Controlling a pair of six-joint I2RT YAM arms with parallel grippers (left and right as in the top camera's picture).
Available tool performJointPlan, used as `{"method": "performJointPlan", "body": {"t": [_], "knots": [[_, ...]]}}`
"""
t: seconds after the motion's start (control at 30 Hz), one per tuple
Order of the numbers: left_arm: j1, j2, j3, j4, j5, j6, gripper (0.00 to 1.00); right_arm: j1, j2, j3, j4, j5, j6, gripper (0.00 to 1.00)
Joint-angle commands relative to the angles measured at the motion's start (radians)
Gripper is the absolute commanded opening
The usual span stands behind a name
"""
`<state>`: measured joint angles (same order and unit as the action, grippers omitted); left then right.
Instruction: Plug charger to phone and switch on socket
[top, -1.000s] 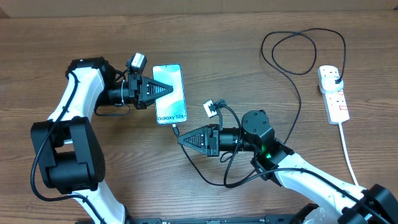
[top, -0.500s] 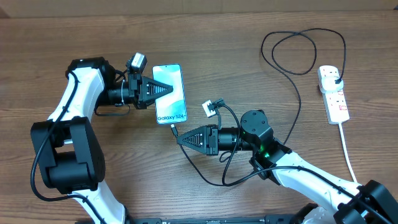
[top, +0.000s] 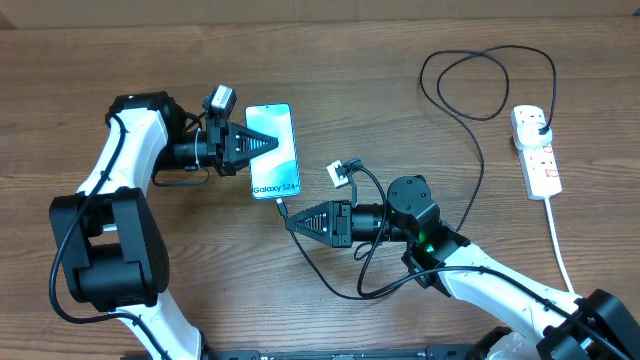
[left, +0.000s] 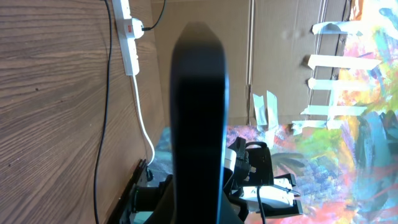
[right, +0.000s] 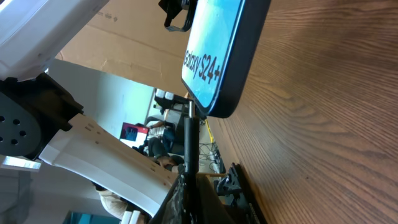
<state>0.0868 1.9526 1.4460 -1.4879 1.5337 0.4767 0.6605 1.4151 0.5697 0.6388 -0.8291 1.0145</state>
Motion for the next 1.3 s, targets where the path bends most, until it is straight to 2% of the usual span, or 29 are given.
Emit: {"method": "performJointPlan", "body": {"t": [0.0, 1.27], "knots": [[0.005, -0.027, 0.0, 0.001, 0.046, -0.002, 0.04, -0.007, 0.003, 0.003, 0.003, 0.022, 0.011, 0.04], [0.005, -0.027, 0.0, 0.0, 0.046, -0.013, 0.04, -0.008, 0.003, 0.003, -0.006, 0.079, 0.052, 0.04]]}}
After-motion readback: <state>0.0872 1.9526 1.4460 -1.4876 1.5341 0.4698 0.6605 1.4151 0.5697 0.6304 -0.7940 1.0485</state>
